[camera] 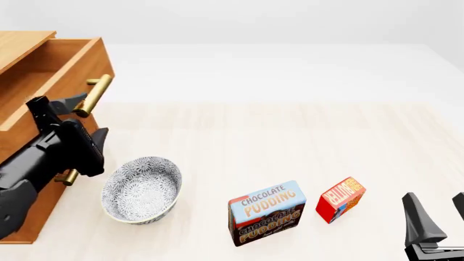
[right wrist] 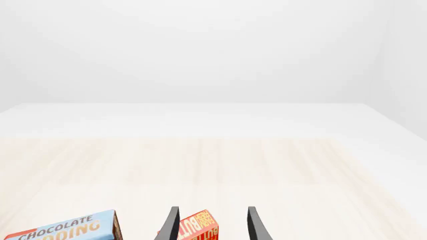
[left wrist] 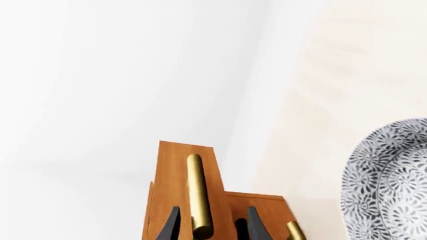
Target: Put the butter at the back in the top drawer of the cabinet and close it.
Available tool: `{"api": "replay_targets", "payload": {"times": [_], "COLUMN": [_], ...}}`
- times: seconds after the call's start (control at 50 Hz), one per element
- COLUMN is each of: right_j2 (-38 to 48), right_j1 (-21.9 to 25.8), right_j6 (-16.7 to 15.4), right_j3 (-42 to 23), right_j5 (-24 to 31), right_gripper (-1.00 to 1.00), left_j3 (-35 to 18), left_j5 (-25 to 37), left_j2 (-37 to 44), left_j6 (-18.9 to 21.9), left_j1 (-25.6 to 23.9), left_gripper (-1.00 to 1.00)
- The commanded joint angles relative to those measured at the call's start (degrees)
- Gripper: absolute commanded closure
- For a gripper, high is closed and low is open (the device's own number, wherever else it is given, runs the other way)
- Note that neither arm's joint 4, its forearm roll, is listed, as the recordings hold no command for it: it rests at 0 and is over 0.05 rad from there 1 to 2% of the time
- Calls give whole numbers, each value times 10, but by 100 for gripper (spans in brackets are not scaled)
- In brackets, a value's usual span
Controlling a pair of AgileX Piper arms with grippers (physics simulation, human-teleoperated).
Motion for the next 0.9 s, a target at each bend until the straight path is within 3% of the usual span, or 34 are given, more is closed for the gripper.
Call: {"api": "replay_targets", "payload": {"times": [0.02,0.38,0.52,0.58,0.9], "right_j2": [0,0,0,0,0], "right_j1": [0,0,0,0,0], "right_j6": [0,0,0,0,0], "right_j3": [0,0,0,0,0], "right_j5": [0,0,0,0,0], "right_gripper": [-100,-100,-100,-100,-100], "left_j3": [-29,-29,-56,-60,-198], "left_j5": [112,123,164,175,350], "left_j2": [-122,-140,-153,-161,-171], "left_j6": [-23,-27,-39,-51,-178], "left_j1": [11,11,10,7,10], "left_gripper": [-100,-100,-100,-100,-100]}}
